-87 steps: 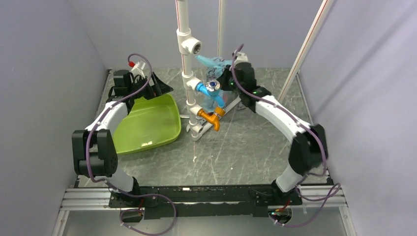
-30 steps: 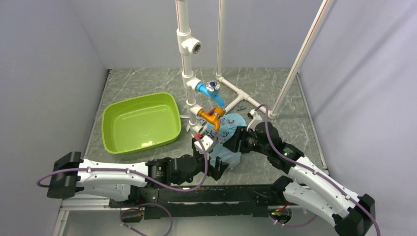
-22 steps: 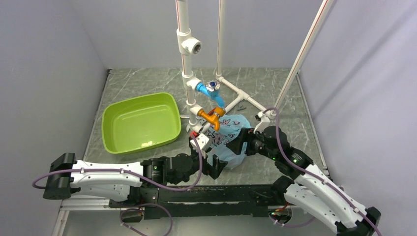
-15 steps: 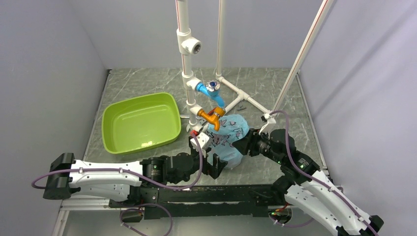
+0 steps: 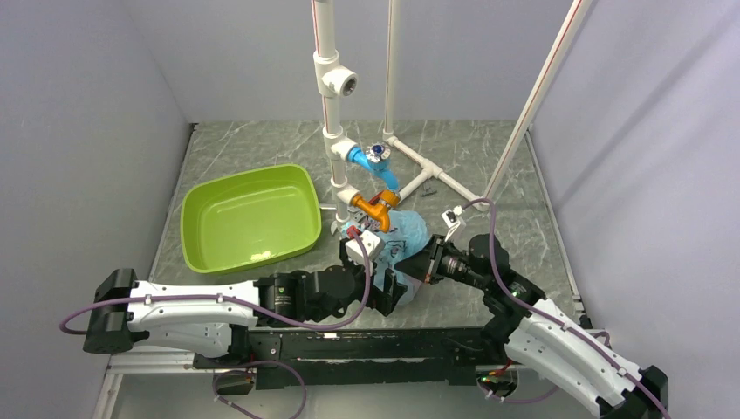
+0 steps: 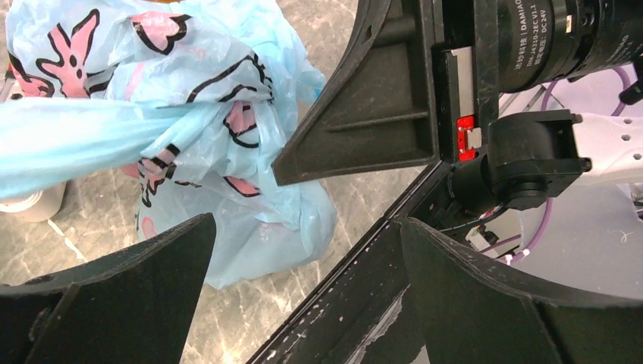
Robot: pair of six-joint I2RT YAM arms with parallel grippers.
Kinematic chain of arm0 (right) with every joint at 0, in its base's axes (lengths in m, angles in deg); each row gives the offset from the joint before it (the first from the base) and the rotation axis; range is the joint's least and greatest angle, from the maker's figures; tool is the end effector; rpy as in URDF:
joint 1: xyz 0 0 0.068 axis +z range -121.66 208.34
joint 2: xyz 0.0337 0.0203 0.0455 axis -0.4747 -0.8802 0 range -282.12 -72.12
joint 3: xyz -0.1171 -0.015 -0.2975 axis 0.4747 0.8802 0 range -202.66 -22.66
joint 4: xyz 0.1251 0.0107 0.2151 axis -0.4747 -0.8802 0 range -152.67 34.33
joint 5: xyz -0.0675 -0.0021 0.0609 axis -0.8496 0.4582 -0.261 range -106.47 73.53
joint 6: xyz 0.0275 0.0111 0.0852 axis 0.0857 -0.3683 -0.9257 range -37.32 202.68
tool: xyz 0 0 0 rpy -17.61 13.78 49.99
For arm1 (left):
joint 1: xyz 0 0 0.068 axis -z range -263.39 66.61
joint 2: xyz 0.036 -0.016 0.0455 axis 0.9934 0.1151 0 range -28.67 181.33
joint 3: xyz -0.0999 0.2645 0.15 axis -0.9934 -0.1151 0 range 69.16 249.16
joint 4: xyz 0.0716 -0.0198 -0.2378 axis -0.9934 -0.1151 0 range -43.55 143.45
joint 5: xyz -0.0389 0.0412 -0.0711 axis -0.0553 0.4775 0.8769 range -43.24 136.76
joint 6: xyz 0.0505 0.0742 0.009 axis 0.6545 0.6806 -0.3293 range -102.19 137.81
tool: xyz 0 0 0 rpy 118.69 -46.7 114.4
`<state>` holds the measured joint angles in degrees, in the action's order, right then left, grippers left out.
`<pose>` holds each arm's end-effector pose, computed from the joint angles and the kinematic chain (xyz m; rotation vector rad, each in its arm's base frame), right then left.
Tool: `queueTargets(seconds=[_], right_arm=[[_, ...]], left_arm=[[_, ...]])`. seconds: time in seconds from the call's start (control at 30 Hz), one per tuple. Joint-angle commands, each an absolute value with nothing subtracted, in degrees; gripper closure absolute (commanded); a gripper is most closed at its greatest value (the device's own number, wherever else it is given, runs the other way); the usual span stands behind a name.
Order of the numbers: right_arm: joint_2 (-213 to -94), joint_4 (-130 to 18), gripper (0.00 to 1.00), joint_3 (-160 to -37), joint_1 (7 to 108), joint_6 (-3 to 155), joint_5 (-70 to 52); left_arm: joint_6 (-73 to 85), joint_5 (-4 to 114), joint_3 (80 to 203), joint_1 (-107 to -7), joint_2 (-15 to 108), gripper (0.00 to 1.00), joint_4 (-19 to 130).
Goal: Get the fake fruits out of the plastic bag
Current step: Untie the plastic bag at the center of the board.
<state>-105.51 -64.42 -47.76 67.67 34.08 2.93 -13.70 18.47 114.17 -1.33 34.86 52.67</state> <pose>0.0917 0.1097 0.2675 -0.0939 2.0896 1.3206 0.0733 -0.2487 0.3288 0.5132 1.8970 -0.8811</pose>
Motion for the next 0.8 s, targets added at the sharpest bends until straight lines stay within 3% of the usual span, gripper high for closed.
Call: queueTargets(seconds=[0.0,0.33,0.5,0.57,0.63,0.77], right_arm=[[-105.50,-45.18,1.00,-44.02,68.99,19.41,7.74],[-108.74,-40.70,1.00,-44.90,73.51,13.84,5.16],[-110.40,-42.93,1.00,-45.94,75.61,16.19,3.40],[-110.61,-48.91,0.98,-47.75,75.77,20.30,1.98],[-110.18,-59.14,0.86,-51.39,75.73,27.21,-2.30],[-107.72,-75.48,0.70,-57.97,75.56,38.71,-13.06]], left_arm=[[-15.27,16.13,117.22,-1.39,34.71,0.02,47.29],[-15.31,15.13,118.26,-1.39,36.29,0.22,44.42],[-15.11,10.60,119.52,-1.39,37.73,0.52,42.21],[-15.38,9.81,119.90,-1.39,37.86,0.74,40.90],[-16.97,8.78,119.59,-1.46,37.46,1.00,38.21],[-18.77,8.95,116.31,-1.39,34.62,1.00,37.13]])
